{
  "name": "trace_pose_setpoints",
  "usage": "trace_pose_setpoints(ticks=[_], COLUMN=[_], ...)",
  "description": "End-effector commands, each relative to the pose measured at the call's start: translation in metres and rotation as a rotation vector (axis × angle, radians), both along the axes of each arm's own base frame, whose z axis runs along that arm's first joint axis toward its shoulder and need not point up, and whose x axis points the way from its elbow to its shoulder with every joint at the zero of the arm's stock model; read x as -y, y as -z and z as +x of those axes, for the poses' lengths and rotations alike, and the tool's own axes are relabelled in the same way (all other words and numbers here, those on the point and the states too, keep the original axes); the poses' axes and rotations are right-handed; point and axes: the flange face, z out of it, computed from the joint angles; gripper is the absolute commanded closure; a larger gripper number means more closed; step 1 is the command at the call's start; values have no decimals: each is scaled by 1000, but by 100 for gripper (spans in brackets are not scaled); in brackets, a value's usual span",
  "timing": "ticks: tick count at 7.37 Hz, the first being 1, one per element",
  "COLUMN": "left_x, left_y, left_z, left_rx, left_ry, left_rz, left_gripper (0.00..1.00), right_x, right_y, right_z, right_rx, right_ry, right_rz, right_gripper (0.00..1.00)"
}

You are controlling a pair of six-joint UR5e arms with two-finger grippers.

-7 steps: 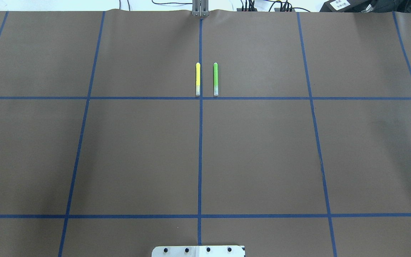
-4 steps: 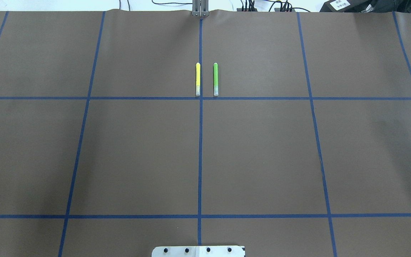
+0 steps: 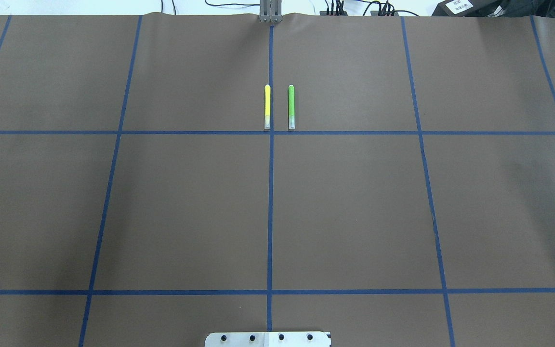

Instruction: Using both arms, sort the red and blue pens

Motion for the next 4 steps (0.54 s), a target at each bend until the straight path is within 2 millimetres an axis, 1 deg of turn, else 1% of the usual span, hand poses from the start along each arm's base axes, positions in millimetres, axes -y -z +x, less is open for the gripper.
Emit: trace_pose_setpoints(ticks=[1,4], left_x=[0,1], left_y=[1,2], left_z=[0,0], left_rx=[0,0], left_ry=[0,0], left_rz=[3,5], left_gripper=[0,0], right_x=[0,2], right_y=[-1,-1], right_z=[0,-4], right_rx=[7,57], right_ry=[-1,3], right_rz=[12,5], right_gripper=[0,0])
